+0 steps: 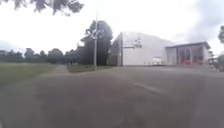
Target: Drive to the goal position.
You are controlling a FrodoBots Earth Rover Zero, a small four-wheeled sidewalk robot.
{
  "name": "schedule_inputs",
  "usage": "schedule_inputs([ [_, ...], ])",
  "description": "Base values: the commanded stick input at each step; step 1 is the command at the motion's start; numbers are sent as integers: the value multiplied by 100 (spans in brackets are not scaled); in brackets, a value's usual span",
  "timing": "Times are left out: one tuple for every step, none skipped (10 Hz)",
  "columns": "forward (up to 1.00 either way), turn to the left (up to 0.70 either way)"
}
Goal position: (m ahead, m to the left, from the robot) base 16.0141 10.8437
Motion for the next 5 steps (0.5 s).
schedule_inputs([
  [100, 0],
  [100, 0],
  [100, 0],
  [100, 0],
  [100, 0],
])
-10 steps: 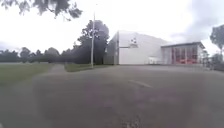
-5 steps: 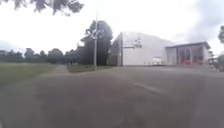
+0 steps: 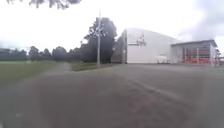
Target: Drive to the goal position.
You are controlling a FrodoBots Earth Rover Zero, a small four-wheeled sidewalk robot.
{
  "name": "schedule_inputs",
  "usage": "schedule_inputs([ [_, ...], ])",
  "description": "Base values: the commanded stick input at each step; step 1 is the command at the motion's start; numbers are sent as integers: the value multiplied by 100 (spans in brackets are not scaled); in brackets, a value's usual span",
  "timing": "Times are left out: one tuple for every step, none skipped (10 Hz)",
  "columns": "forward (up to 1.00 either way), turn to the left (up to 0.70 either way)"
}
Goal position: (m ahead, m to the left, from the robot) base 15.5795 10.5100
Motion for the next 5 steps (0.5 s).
schedule_inputs([
  [100, 0],
  [100, 0],
  [100, 0],
  [100, 0],
  [100, 0],
])
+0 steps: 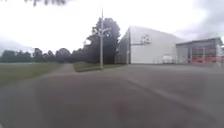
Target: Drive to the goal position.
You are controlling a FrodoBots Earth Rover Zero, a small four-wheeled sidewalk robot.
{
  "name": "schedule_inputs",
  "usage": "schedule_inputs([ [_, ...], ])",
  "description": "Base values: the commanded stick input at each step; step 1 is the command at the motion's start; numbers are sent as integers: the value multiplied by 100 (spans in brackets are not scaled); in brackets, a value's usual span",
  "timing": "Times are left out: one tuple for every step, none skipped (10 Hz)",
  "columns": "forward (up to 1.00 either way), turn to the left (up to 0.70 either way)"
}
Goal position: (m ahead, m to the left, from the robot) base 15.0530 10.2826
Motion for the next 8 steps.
schedule_inputs([
  [100, 0],
  [100, 0],
  [100, 0],
  [100, 0],
  [100, 0],
  [100, 0],
  [100, 0],
  [100, 0],
])
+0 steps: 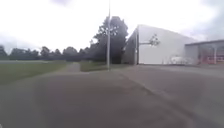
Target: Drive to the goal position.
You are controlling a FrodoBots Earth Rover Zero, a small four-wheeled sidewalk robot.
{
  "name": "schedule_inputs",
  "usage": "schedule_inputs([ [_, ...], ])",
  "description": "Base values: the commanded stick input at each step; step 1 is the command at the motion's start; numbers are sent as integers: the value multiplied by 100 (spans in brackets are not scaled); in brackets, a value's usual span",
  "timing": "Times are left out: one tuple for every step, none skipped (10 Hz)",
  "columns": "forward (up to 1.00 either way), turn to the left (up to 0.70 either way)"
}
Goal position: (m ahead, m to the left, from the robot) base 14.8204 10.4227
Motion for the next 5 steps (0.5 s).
schedule_inputs([
  [100, 0],
  [100, 0],
  [100, 0],
  [100, 0],
  [100, 0],
])
